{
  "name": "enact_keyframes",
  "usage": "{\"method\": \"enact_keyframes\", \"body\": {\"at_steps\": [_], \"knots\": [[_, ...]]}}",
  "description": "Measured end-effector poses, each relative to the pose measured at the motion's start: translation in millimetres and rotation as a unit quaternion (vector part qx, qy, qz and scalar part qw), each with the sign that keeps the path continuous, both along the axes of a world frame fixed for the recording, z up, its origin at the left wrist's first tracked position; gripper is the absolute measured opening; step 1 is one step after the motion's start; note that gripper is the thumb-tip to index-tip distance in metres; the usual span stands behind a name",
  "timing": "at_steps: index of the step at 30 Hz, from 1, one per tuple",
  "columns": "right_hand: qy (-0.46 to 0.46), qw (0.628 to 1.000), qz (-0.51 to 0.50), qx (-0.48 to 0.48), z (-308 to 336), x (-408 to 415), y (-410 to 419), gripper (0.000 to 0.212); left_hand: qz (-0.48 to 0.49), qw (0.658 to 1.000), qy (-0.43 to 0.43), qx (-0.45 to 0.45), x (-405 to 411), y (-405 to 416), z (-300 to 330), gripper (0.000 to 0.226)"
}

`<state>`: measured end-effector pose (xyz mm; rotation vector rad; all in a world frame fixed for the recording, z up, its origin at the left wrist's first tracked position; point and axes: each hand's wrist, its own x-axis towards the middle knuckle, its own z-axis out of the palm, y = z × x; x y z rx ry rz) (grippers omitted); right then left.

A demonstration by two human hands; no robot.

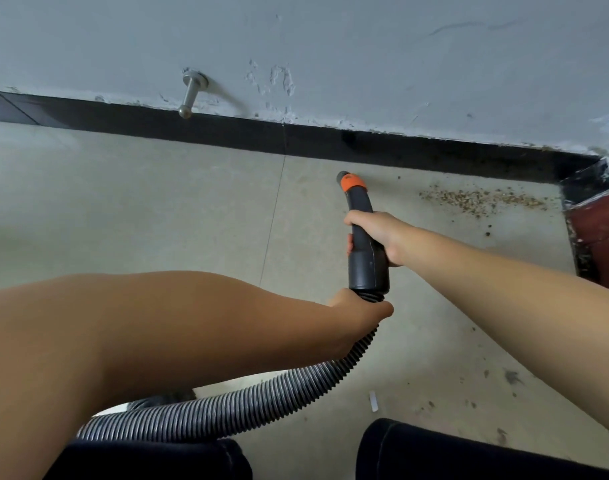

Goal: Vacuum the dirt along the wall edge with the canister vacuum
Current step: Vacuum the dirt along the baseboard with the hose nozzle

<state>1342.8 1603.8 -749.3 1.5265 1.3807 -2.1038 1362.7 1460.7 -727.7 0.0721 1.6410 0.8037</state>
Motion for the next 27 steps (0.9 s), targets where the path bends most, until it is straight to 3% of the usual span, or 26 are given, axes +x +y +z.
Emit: {"method": "enact_keyframes", "body": {"at_steps": [11, 15, 23, 27], "knots": [[-0.039, 0.985, -0.166, -0.017, 5, 131, 25, 0.016, -0.162, 0.986, -0.019, 0.023, 76, 17, 6, 0.031], [-0.032, 0.974, -0.222, -0.029, 3, 170, 30, 0.017, -0.204, 0.979, -0.011, 0.027, 101, 24, 6, 0.027], [-0.011, 0.954, -0.296, -0.039, 6, 203, 52, 0.016, -0.23, 0.972, 0.012, 0.047, 120, 51, 10, 0.022], [0.004, 0.963, -0.267, -0.043, 6, 195, 59, 0.016, -0.207, 0.977, 0.026, 0.039, 119, 55, 12, 0.025]]}}
